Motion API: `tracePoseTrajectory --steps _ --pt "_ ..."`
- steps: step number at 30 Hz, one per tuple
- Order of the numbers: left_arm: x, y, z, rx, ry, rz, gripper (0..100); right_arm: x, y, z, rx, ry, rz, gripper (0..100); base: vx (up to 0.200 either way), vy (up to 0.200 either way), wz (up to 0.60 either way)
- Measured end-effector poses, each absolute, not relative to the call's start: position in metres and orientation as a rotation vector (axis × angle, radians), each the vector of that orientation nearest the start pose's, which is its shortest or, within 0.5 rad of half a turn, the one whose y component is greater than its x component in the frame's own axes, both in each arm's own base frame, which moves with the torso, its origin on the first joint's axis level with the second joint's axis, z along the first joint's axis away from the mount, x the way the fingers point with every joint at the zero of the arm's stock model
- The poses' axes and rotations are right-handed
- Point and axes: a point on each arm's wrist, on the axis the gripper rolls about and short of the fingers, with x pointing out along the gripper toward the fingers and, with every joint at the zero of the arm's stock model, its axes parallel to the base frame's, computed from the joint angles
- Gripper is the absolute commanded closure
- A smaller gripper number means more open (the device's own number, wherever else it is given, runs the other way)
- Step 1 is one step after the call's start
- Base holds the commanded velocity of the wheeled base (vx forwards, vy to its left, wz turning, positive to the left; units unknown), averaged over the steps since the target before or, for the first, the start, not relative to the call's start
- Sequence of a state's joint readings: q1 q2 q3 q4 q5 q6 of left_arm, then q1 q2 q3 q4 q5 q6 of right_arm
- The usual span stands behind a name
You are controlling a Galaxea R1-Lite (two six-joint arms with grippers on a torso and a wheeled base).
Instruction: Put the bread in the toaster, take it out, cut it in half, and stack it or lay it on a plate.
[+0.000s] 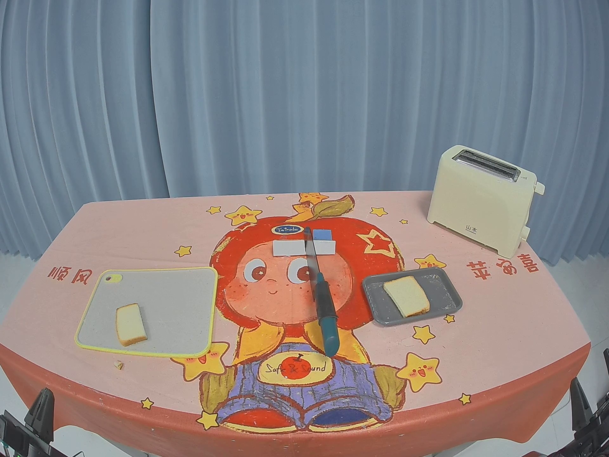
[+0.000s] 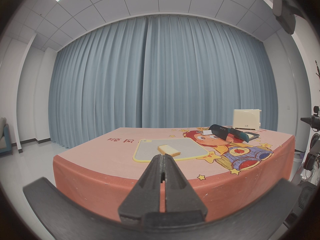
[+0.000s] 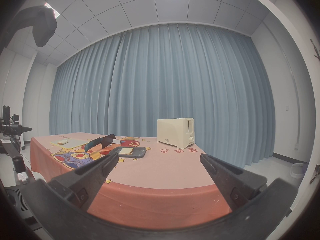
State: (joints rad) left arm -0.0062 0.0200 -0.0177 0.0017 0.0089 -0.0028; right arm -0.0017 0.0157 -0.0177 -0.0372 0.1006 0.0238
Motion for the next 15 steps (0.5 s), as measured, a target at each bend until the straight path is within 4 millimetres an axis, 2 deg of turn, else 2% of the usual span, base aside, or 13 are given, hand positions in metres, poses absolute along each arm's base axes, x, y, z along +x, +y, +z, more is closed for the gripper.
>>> tracePoseTrajectory --steps 15 --pt "-0.0226 0.0003 0.0807 -0.003 0.004 0.003 100 -0.0230 0.0014 0.0846 0.018 -0.039 0.061 0 0.000 0.000 0.00"
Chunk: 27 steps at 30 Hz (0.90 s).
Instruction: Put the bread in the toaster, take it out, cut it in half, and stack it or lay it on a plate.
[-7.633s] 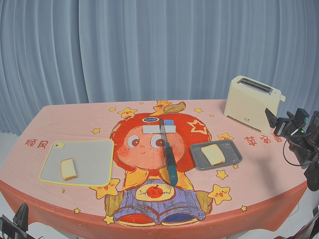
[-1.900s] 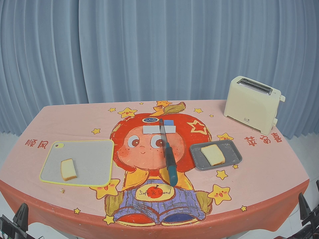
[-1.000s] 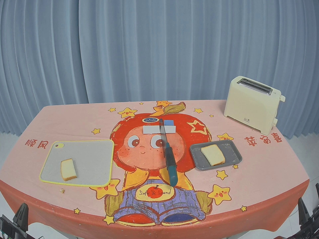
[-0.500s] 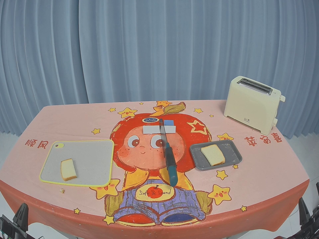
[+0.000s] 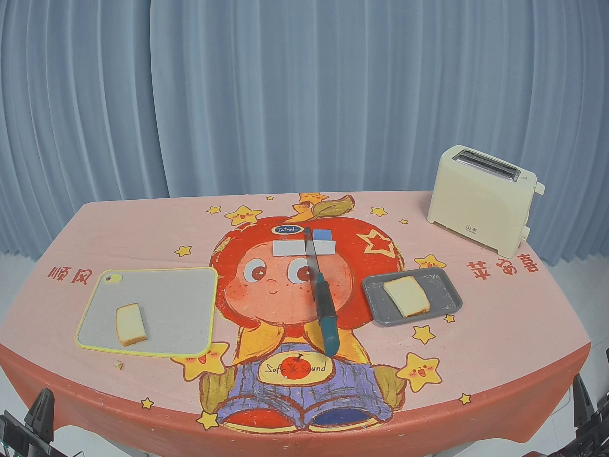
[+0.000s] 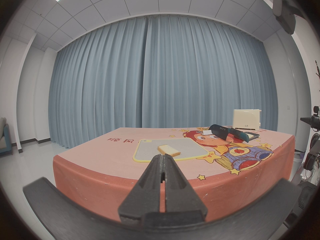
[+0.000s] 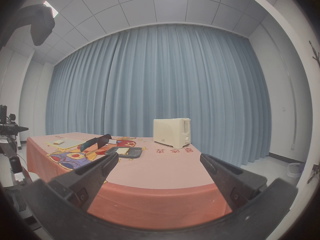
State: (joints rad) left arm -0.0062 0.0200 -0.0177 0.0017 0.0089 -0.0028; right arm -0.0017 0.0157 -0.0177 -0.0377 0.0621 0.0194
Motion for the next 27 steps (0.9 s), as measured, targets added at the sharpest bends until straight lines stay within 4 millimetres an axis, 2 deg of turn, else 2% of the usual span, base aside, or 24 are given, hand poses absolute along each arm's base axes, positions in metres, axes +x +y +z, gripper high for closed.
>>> tracePoseTrajectory --steps 5,27 --pt "-0.0226 0.0003 0.0807 -0.003 0.004 0.003 100 -0.0228 0.0002 0.0810 0.025 -0.006 0.006 0 0.000 0.000 0.00" --pt "-0.0226 0.0003 0.0807 -0.003 0.004 0.003 100 -0.0229 0.0001 0.0810 0.023 -0.005 0.005 0 0.000 0.000 0.00"
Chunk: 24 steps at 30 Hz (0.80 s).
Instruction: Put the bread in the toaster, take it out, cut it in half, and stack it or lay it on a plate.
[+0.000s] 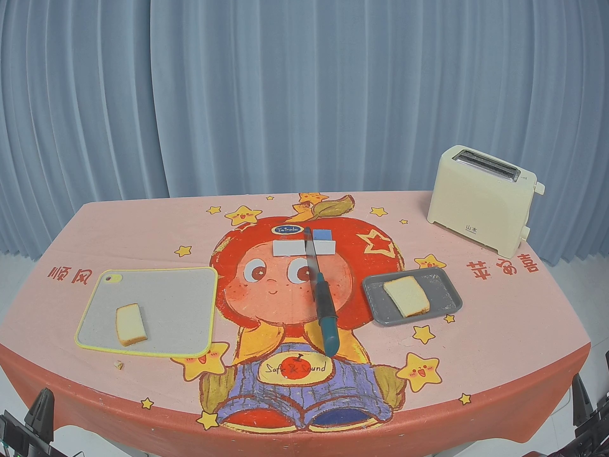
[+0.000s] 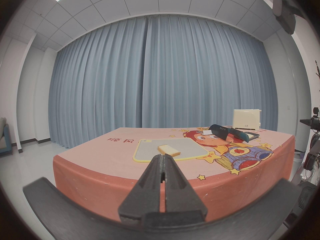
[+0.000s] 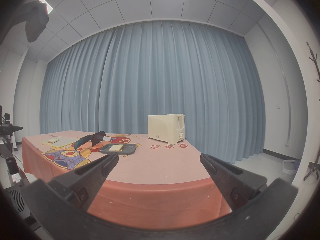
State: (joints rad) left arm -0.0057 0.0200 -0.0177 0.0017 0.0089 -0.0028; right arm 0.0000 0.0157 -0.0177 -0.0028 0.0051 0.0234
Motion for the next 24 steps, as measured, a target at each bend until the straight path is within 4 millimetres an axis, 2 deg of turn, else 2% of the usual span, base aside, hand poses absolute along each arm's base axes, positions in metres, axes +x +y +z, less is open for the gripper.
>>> tracePoseTrajectory --steps 24 --pt "-0.0225 0.0003 0.0808 -0.002 0.004 0.003 100 -0.0229 0.0002 0.0810 0.026 -0.005 0.008 0 0.000 0.000 0.00"
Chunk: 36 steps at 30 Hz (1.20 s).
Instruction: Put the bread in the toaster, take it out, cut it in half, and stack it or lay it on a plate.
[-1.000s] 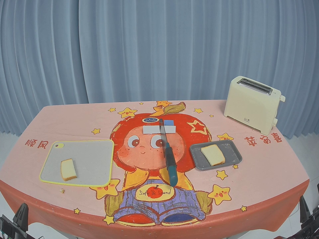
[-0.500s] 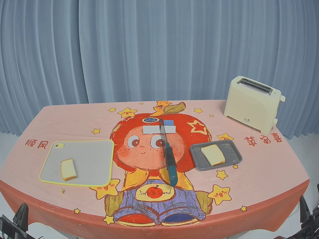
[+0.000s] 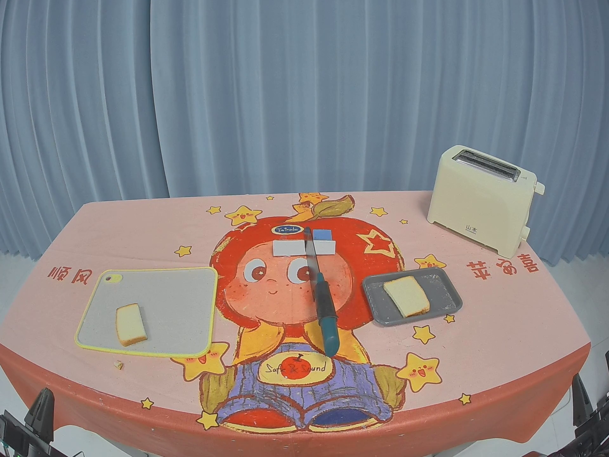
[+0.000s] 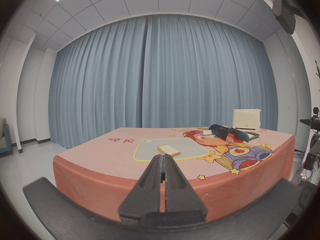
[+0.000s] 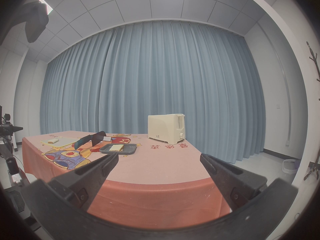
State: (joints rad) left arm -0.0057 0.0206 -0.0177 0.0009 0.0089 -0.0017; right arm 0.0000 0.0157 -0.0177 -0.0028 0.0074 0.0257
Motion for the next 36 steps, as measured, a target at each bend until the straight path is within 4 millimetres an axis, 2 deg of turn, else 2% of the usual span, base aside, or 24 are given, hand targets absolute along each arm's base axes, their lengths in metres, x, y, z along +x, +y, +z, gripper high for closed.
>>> tracePoseTrajectory --steps 30,36 --pt "-0.022 0.000 0.083 -0.006 -0.016 0.005 100 -0.023 0.000 0.081 0.026 -0.004 0.008 0 0.000 0.000 0.00" --pt "-0.024 0.001 0.096 -0.006 -0.146 0.014 100 -0.023 0.000 0.081 0.026 -0.004 0.008 0 0.000 0.000 0.00"
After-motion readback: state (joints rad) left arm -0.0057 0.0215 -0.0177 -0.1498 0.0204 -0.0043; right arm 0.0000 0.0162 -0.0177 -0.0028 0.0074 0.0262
